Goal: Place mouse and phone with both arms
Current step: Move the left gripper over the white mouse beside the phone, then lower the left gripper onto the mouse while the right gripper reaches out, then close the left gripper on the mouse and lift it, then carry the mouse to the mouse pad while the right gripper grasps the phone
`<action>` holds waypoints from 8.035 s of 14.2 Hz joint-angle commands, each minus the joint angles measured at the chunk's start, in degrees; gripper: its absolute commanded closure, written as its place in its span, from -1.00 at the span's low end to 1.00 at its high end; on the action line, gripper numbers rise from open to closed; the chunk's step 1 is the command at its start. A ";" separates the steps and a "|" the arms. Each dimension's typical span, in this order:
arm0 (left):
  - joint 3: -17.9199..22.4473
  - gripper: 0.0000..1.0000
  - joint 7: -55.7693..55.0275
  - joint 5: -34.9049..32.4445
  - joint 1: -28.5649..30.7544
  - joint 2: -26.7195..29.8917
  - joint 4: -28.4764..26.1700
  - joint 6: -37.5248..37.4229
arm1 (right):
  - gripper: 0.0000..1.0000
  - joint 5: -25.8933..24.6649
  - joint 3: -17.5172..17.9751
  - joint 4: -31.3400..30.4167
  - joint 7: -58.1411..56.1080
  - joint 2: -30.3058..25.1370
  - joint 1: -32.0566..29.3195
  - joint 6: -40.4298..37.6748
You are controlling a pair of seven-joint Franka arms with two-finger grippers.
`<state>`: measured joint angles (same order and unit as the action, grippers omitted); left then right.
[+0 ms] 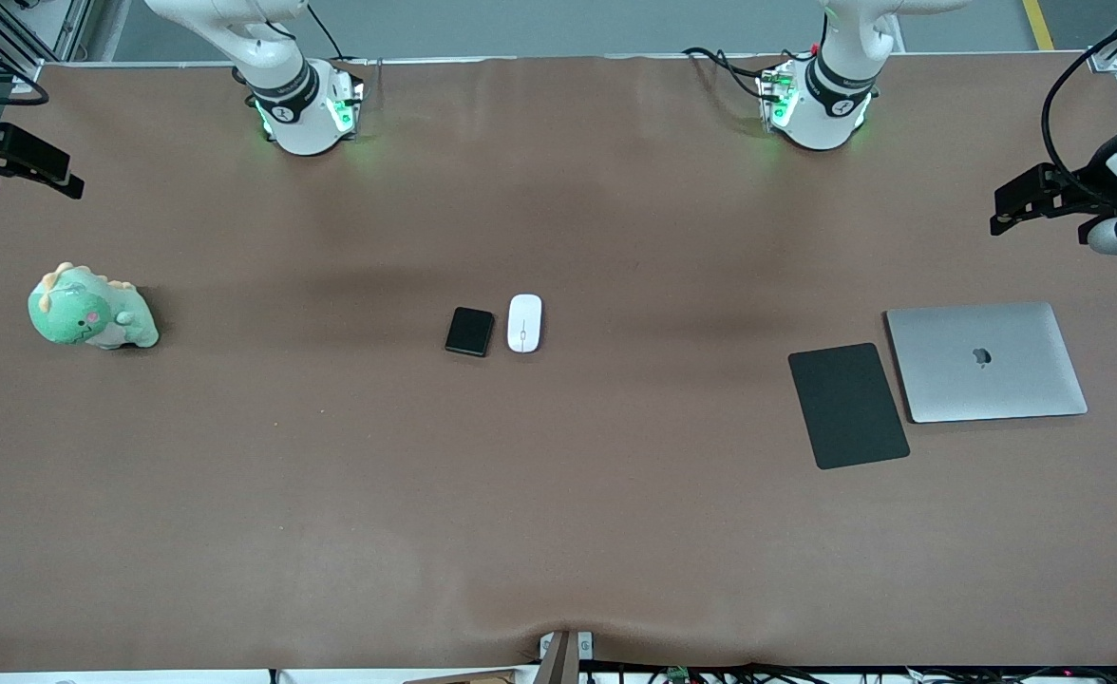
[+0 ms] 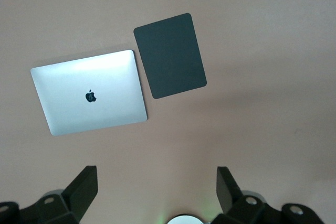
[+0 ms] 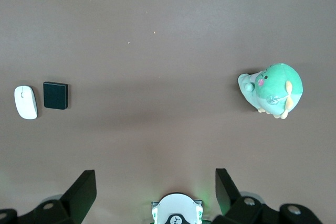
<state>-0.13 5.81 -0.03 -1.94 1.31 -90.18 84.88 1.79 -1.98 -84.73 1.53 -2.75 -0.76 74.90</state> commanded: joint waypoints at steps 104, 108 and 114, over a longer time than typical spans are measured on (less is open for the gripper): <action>-9.63 1.00 -40.56 -8.84 -16.27 -27.16 0.37 28.24 | -1.00 15.79 0.93 -29.87 26.51 27.18 28.08 60.26; -9.71 1.00 -33.69 -8.84 -9.77 -26.88 -0.61 28.33 | -1.00 17.98 0.93 -31.10 26.86 29.11 31.69 65.43; -9.89 1.00 -22.26 -8.93 -1.67 -25.39 -8.94 35.95 | -1.00 17.98 0.84 -31.81 26.77 32.37 35.20 70.91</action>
<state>-9.45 -19.19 -9.55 -5.64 -27.13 -93.07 116.46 18.75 -0.60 -116.41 27.91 29.55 33.21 145.11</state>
